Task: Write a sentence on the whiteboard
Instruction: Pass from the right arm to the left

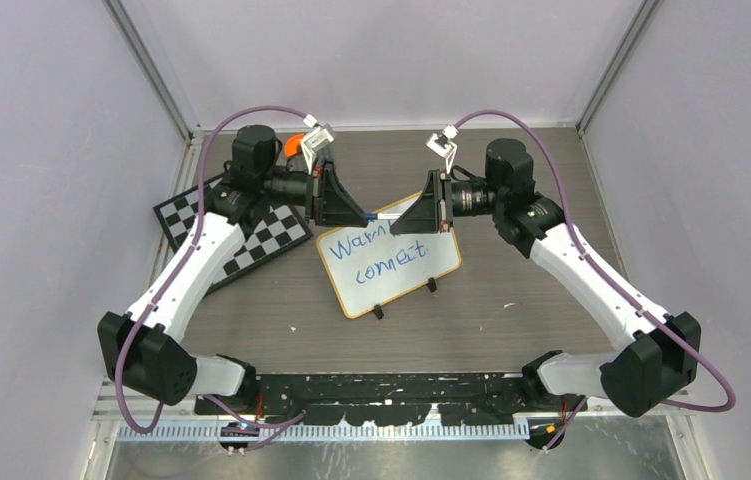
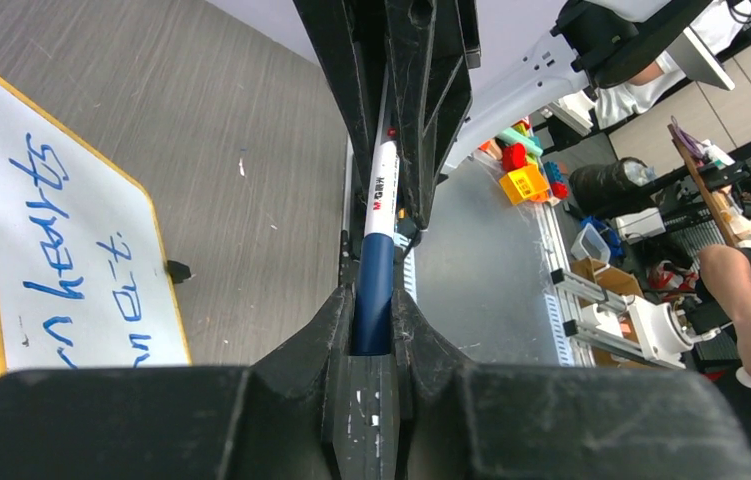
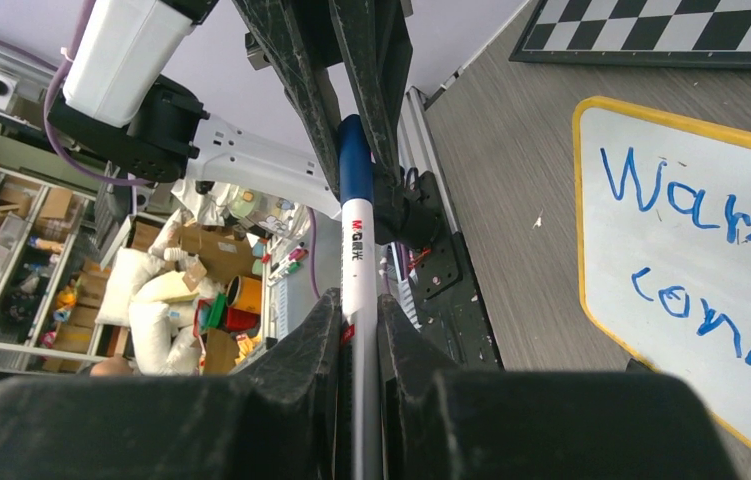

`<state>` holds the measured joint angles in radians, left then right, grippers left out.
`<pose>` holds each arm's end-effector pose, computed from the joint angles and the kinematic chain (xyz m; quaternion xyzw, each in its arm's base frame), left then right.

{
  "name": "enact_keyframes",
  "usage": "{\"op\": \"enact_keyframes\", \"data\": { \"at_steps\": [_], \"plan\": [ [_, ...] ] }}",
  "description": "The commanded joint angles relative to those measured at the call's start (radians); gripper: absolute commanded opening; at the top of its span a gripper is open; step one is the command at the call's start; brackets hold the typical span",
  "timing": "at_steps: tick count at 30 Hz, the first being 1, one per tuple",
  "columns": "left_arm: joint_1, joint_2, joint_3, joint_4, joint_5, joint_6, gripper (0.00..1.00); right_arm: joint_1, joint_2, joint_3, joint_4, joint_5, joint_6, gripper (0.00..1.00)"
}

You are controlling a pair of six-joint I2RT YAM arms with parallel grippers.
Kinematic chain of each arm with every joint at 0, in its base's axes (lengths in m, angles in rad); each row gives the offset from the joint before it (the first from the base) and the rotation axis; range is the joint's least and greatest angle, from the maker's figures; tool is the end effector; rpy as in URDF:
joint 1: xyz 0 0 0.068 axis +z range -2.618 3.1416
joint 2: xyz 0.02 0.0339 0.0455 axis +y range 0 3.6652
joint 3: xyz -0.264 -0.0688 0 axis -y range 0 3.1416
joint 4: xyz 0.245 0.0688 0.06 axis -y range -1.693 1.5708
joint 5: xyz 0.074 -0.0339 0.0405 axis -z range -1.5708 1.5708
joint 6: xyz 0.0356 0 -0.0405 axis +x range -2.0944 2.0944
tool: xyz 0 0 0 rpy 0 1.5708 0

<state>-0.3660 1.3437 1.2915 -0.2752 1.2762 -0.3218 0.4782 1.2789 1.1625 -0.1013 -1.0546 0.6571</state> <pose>0.2569 -0.1350 0.3907 0.3613 0.6451 -0.6136 0.2772 0.2377 0.1581 0.3777 -0.2536 0.6993 0.6217 0.2452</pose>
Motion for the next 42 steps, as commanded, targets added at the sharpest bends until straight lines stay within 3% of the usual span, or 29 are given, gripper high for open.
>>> {"op": "enact_keyframes", "data": {
  "at_steps": [1, 7, 20, 27, 29, 32, 36, 40, 42],
  "plan": [
    [-0.087, -0.009, 0.007, 0.113, -0.034, -0.046, 0.00, 0.084, 0.009, 0.013, 0.025, 0.026, -0.044, 0.00],
    [-0.109, -0.003, 0.017, 0.114, -0.035, -0.049, 0.00, 0.129, 0.015, 0.027, -0.060, 0.038, -0.121, 0.00],
    [-0.157, 0.011, 0.023, 0.136, -0.027, -0.068, 0.00, 0.188, 0.039, 0.034, -0.059, 0.034, -0.142, 0.00],
    [-0.168, 0.030, -0.056, 0.453, 0.001, -0.331, 0.00, 0.215, 0.035, 0.037, -0.083, 0.061, -0.236, 0.00],
    [-0.167, 0.031, -0.062, 0.475, 0.003, -0.349, 0.00, 0.215, 0.031, 0.043, -0.105, 0.076, -0.263, 0.00],
    [-0.159, 0.018, -0.054, 0.385, -0.002, -0.275, 0.00, 0.206, 0.013, 0.060, -0.173, 0.109, -0.327, 0.00],
    [-0.140, -0.012, -0.030, 0.126, -0.042, -0.070, 0.00, 0.166, -0.018, 0.065, -0.219, 0.134, -0.362, 0.00],
    [-0.127, -0.031, -0.049, 0.099, -0.049, -0.041, 0.00, 0.144, -0.044, 0.076, -0.285, 0.167, -0.414, 0.14],
    [-0.123, -0.036, -0.052, 0.096, -0.051, -0.040, 0.00, 0.135, -0.051, 0.080, -0.312, 0.177, -0.432, 0.32]
  ]
}}
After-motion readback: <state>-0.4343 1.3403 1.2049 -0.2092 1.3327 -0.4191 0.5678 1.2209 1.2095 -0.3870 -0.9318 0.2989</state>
